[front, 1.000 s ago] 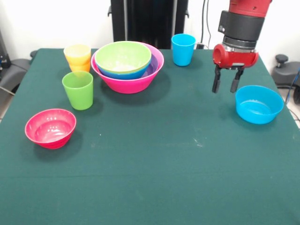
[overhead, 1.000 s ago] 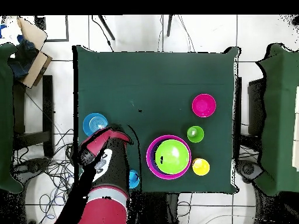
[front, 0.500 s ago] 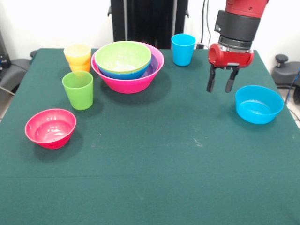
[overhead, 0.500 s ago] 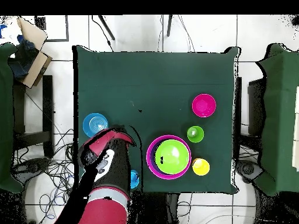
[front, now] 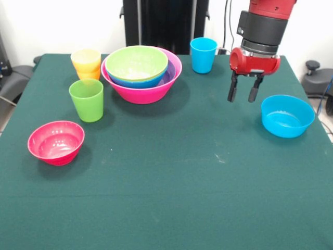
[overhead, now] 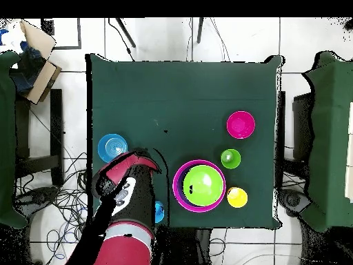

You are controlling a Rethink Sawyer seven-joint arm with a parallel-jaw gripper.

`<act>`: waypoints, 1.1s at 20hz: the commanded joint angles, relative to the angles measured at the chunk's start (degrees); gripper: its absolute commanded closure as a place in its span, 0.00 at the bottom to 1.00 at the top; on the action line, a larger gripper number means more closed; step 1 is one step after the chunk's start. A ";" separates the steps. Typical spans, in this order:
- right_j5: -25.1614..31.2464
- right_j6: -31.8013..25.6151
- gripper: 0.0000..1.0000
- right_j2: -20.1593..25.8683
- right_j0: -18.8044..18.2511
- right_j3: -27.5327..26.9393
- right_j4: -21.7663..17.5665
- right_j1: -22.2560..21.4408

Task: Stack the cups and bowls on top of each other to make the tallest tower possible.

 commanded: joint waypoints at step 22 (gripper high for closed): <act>6.80 8.33 0.00 -0.33 5.26 -5.43 13.85 1.49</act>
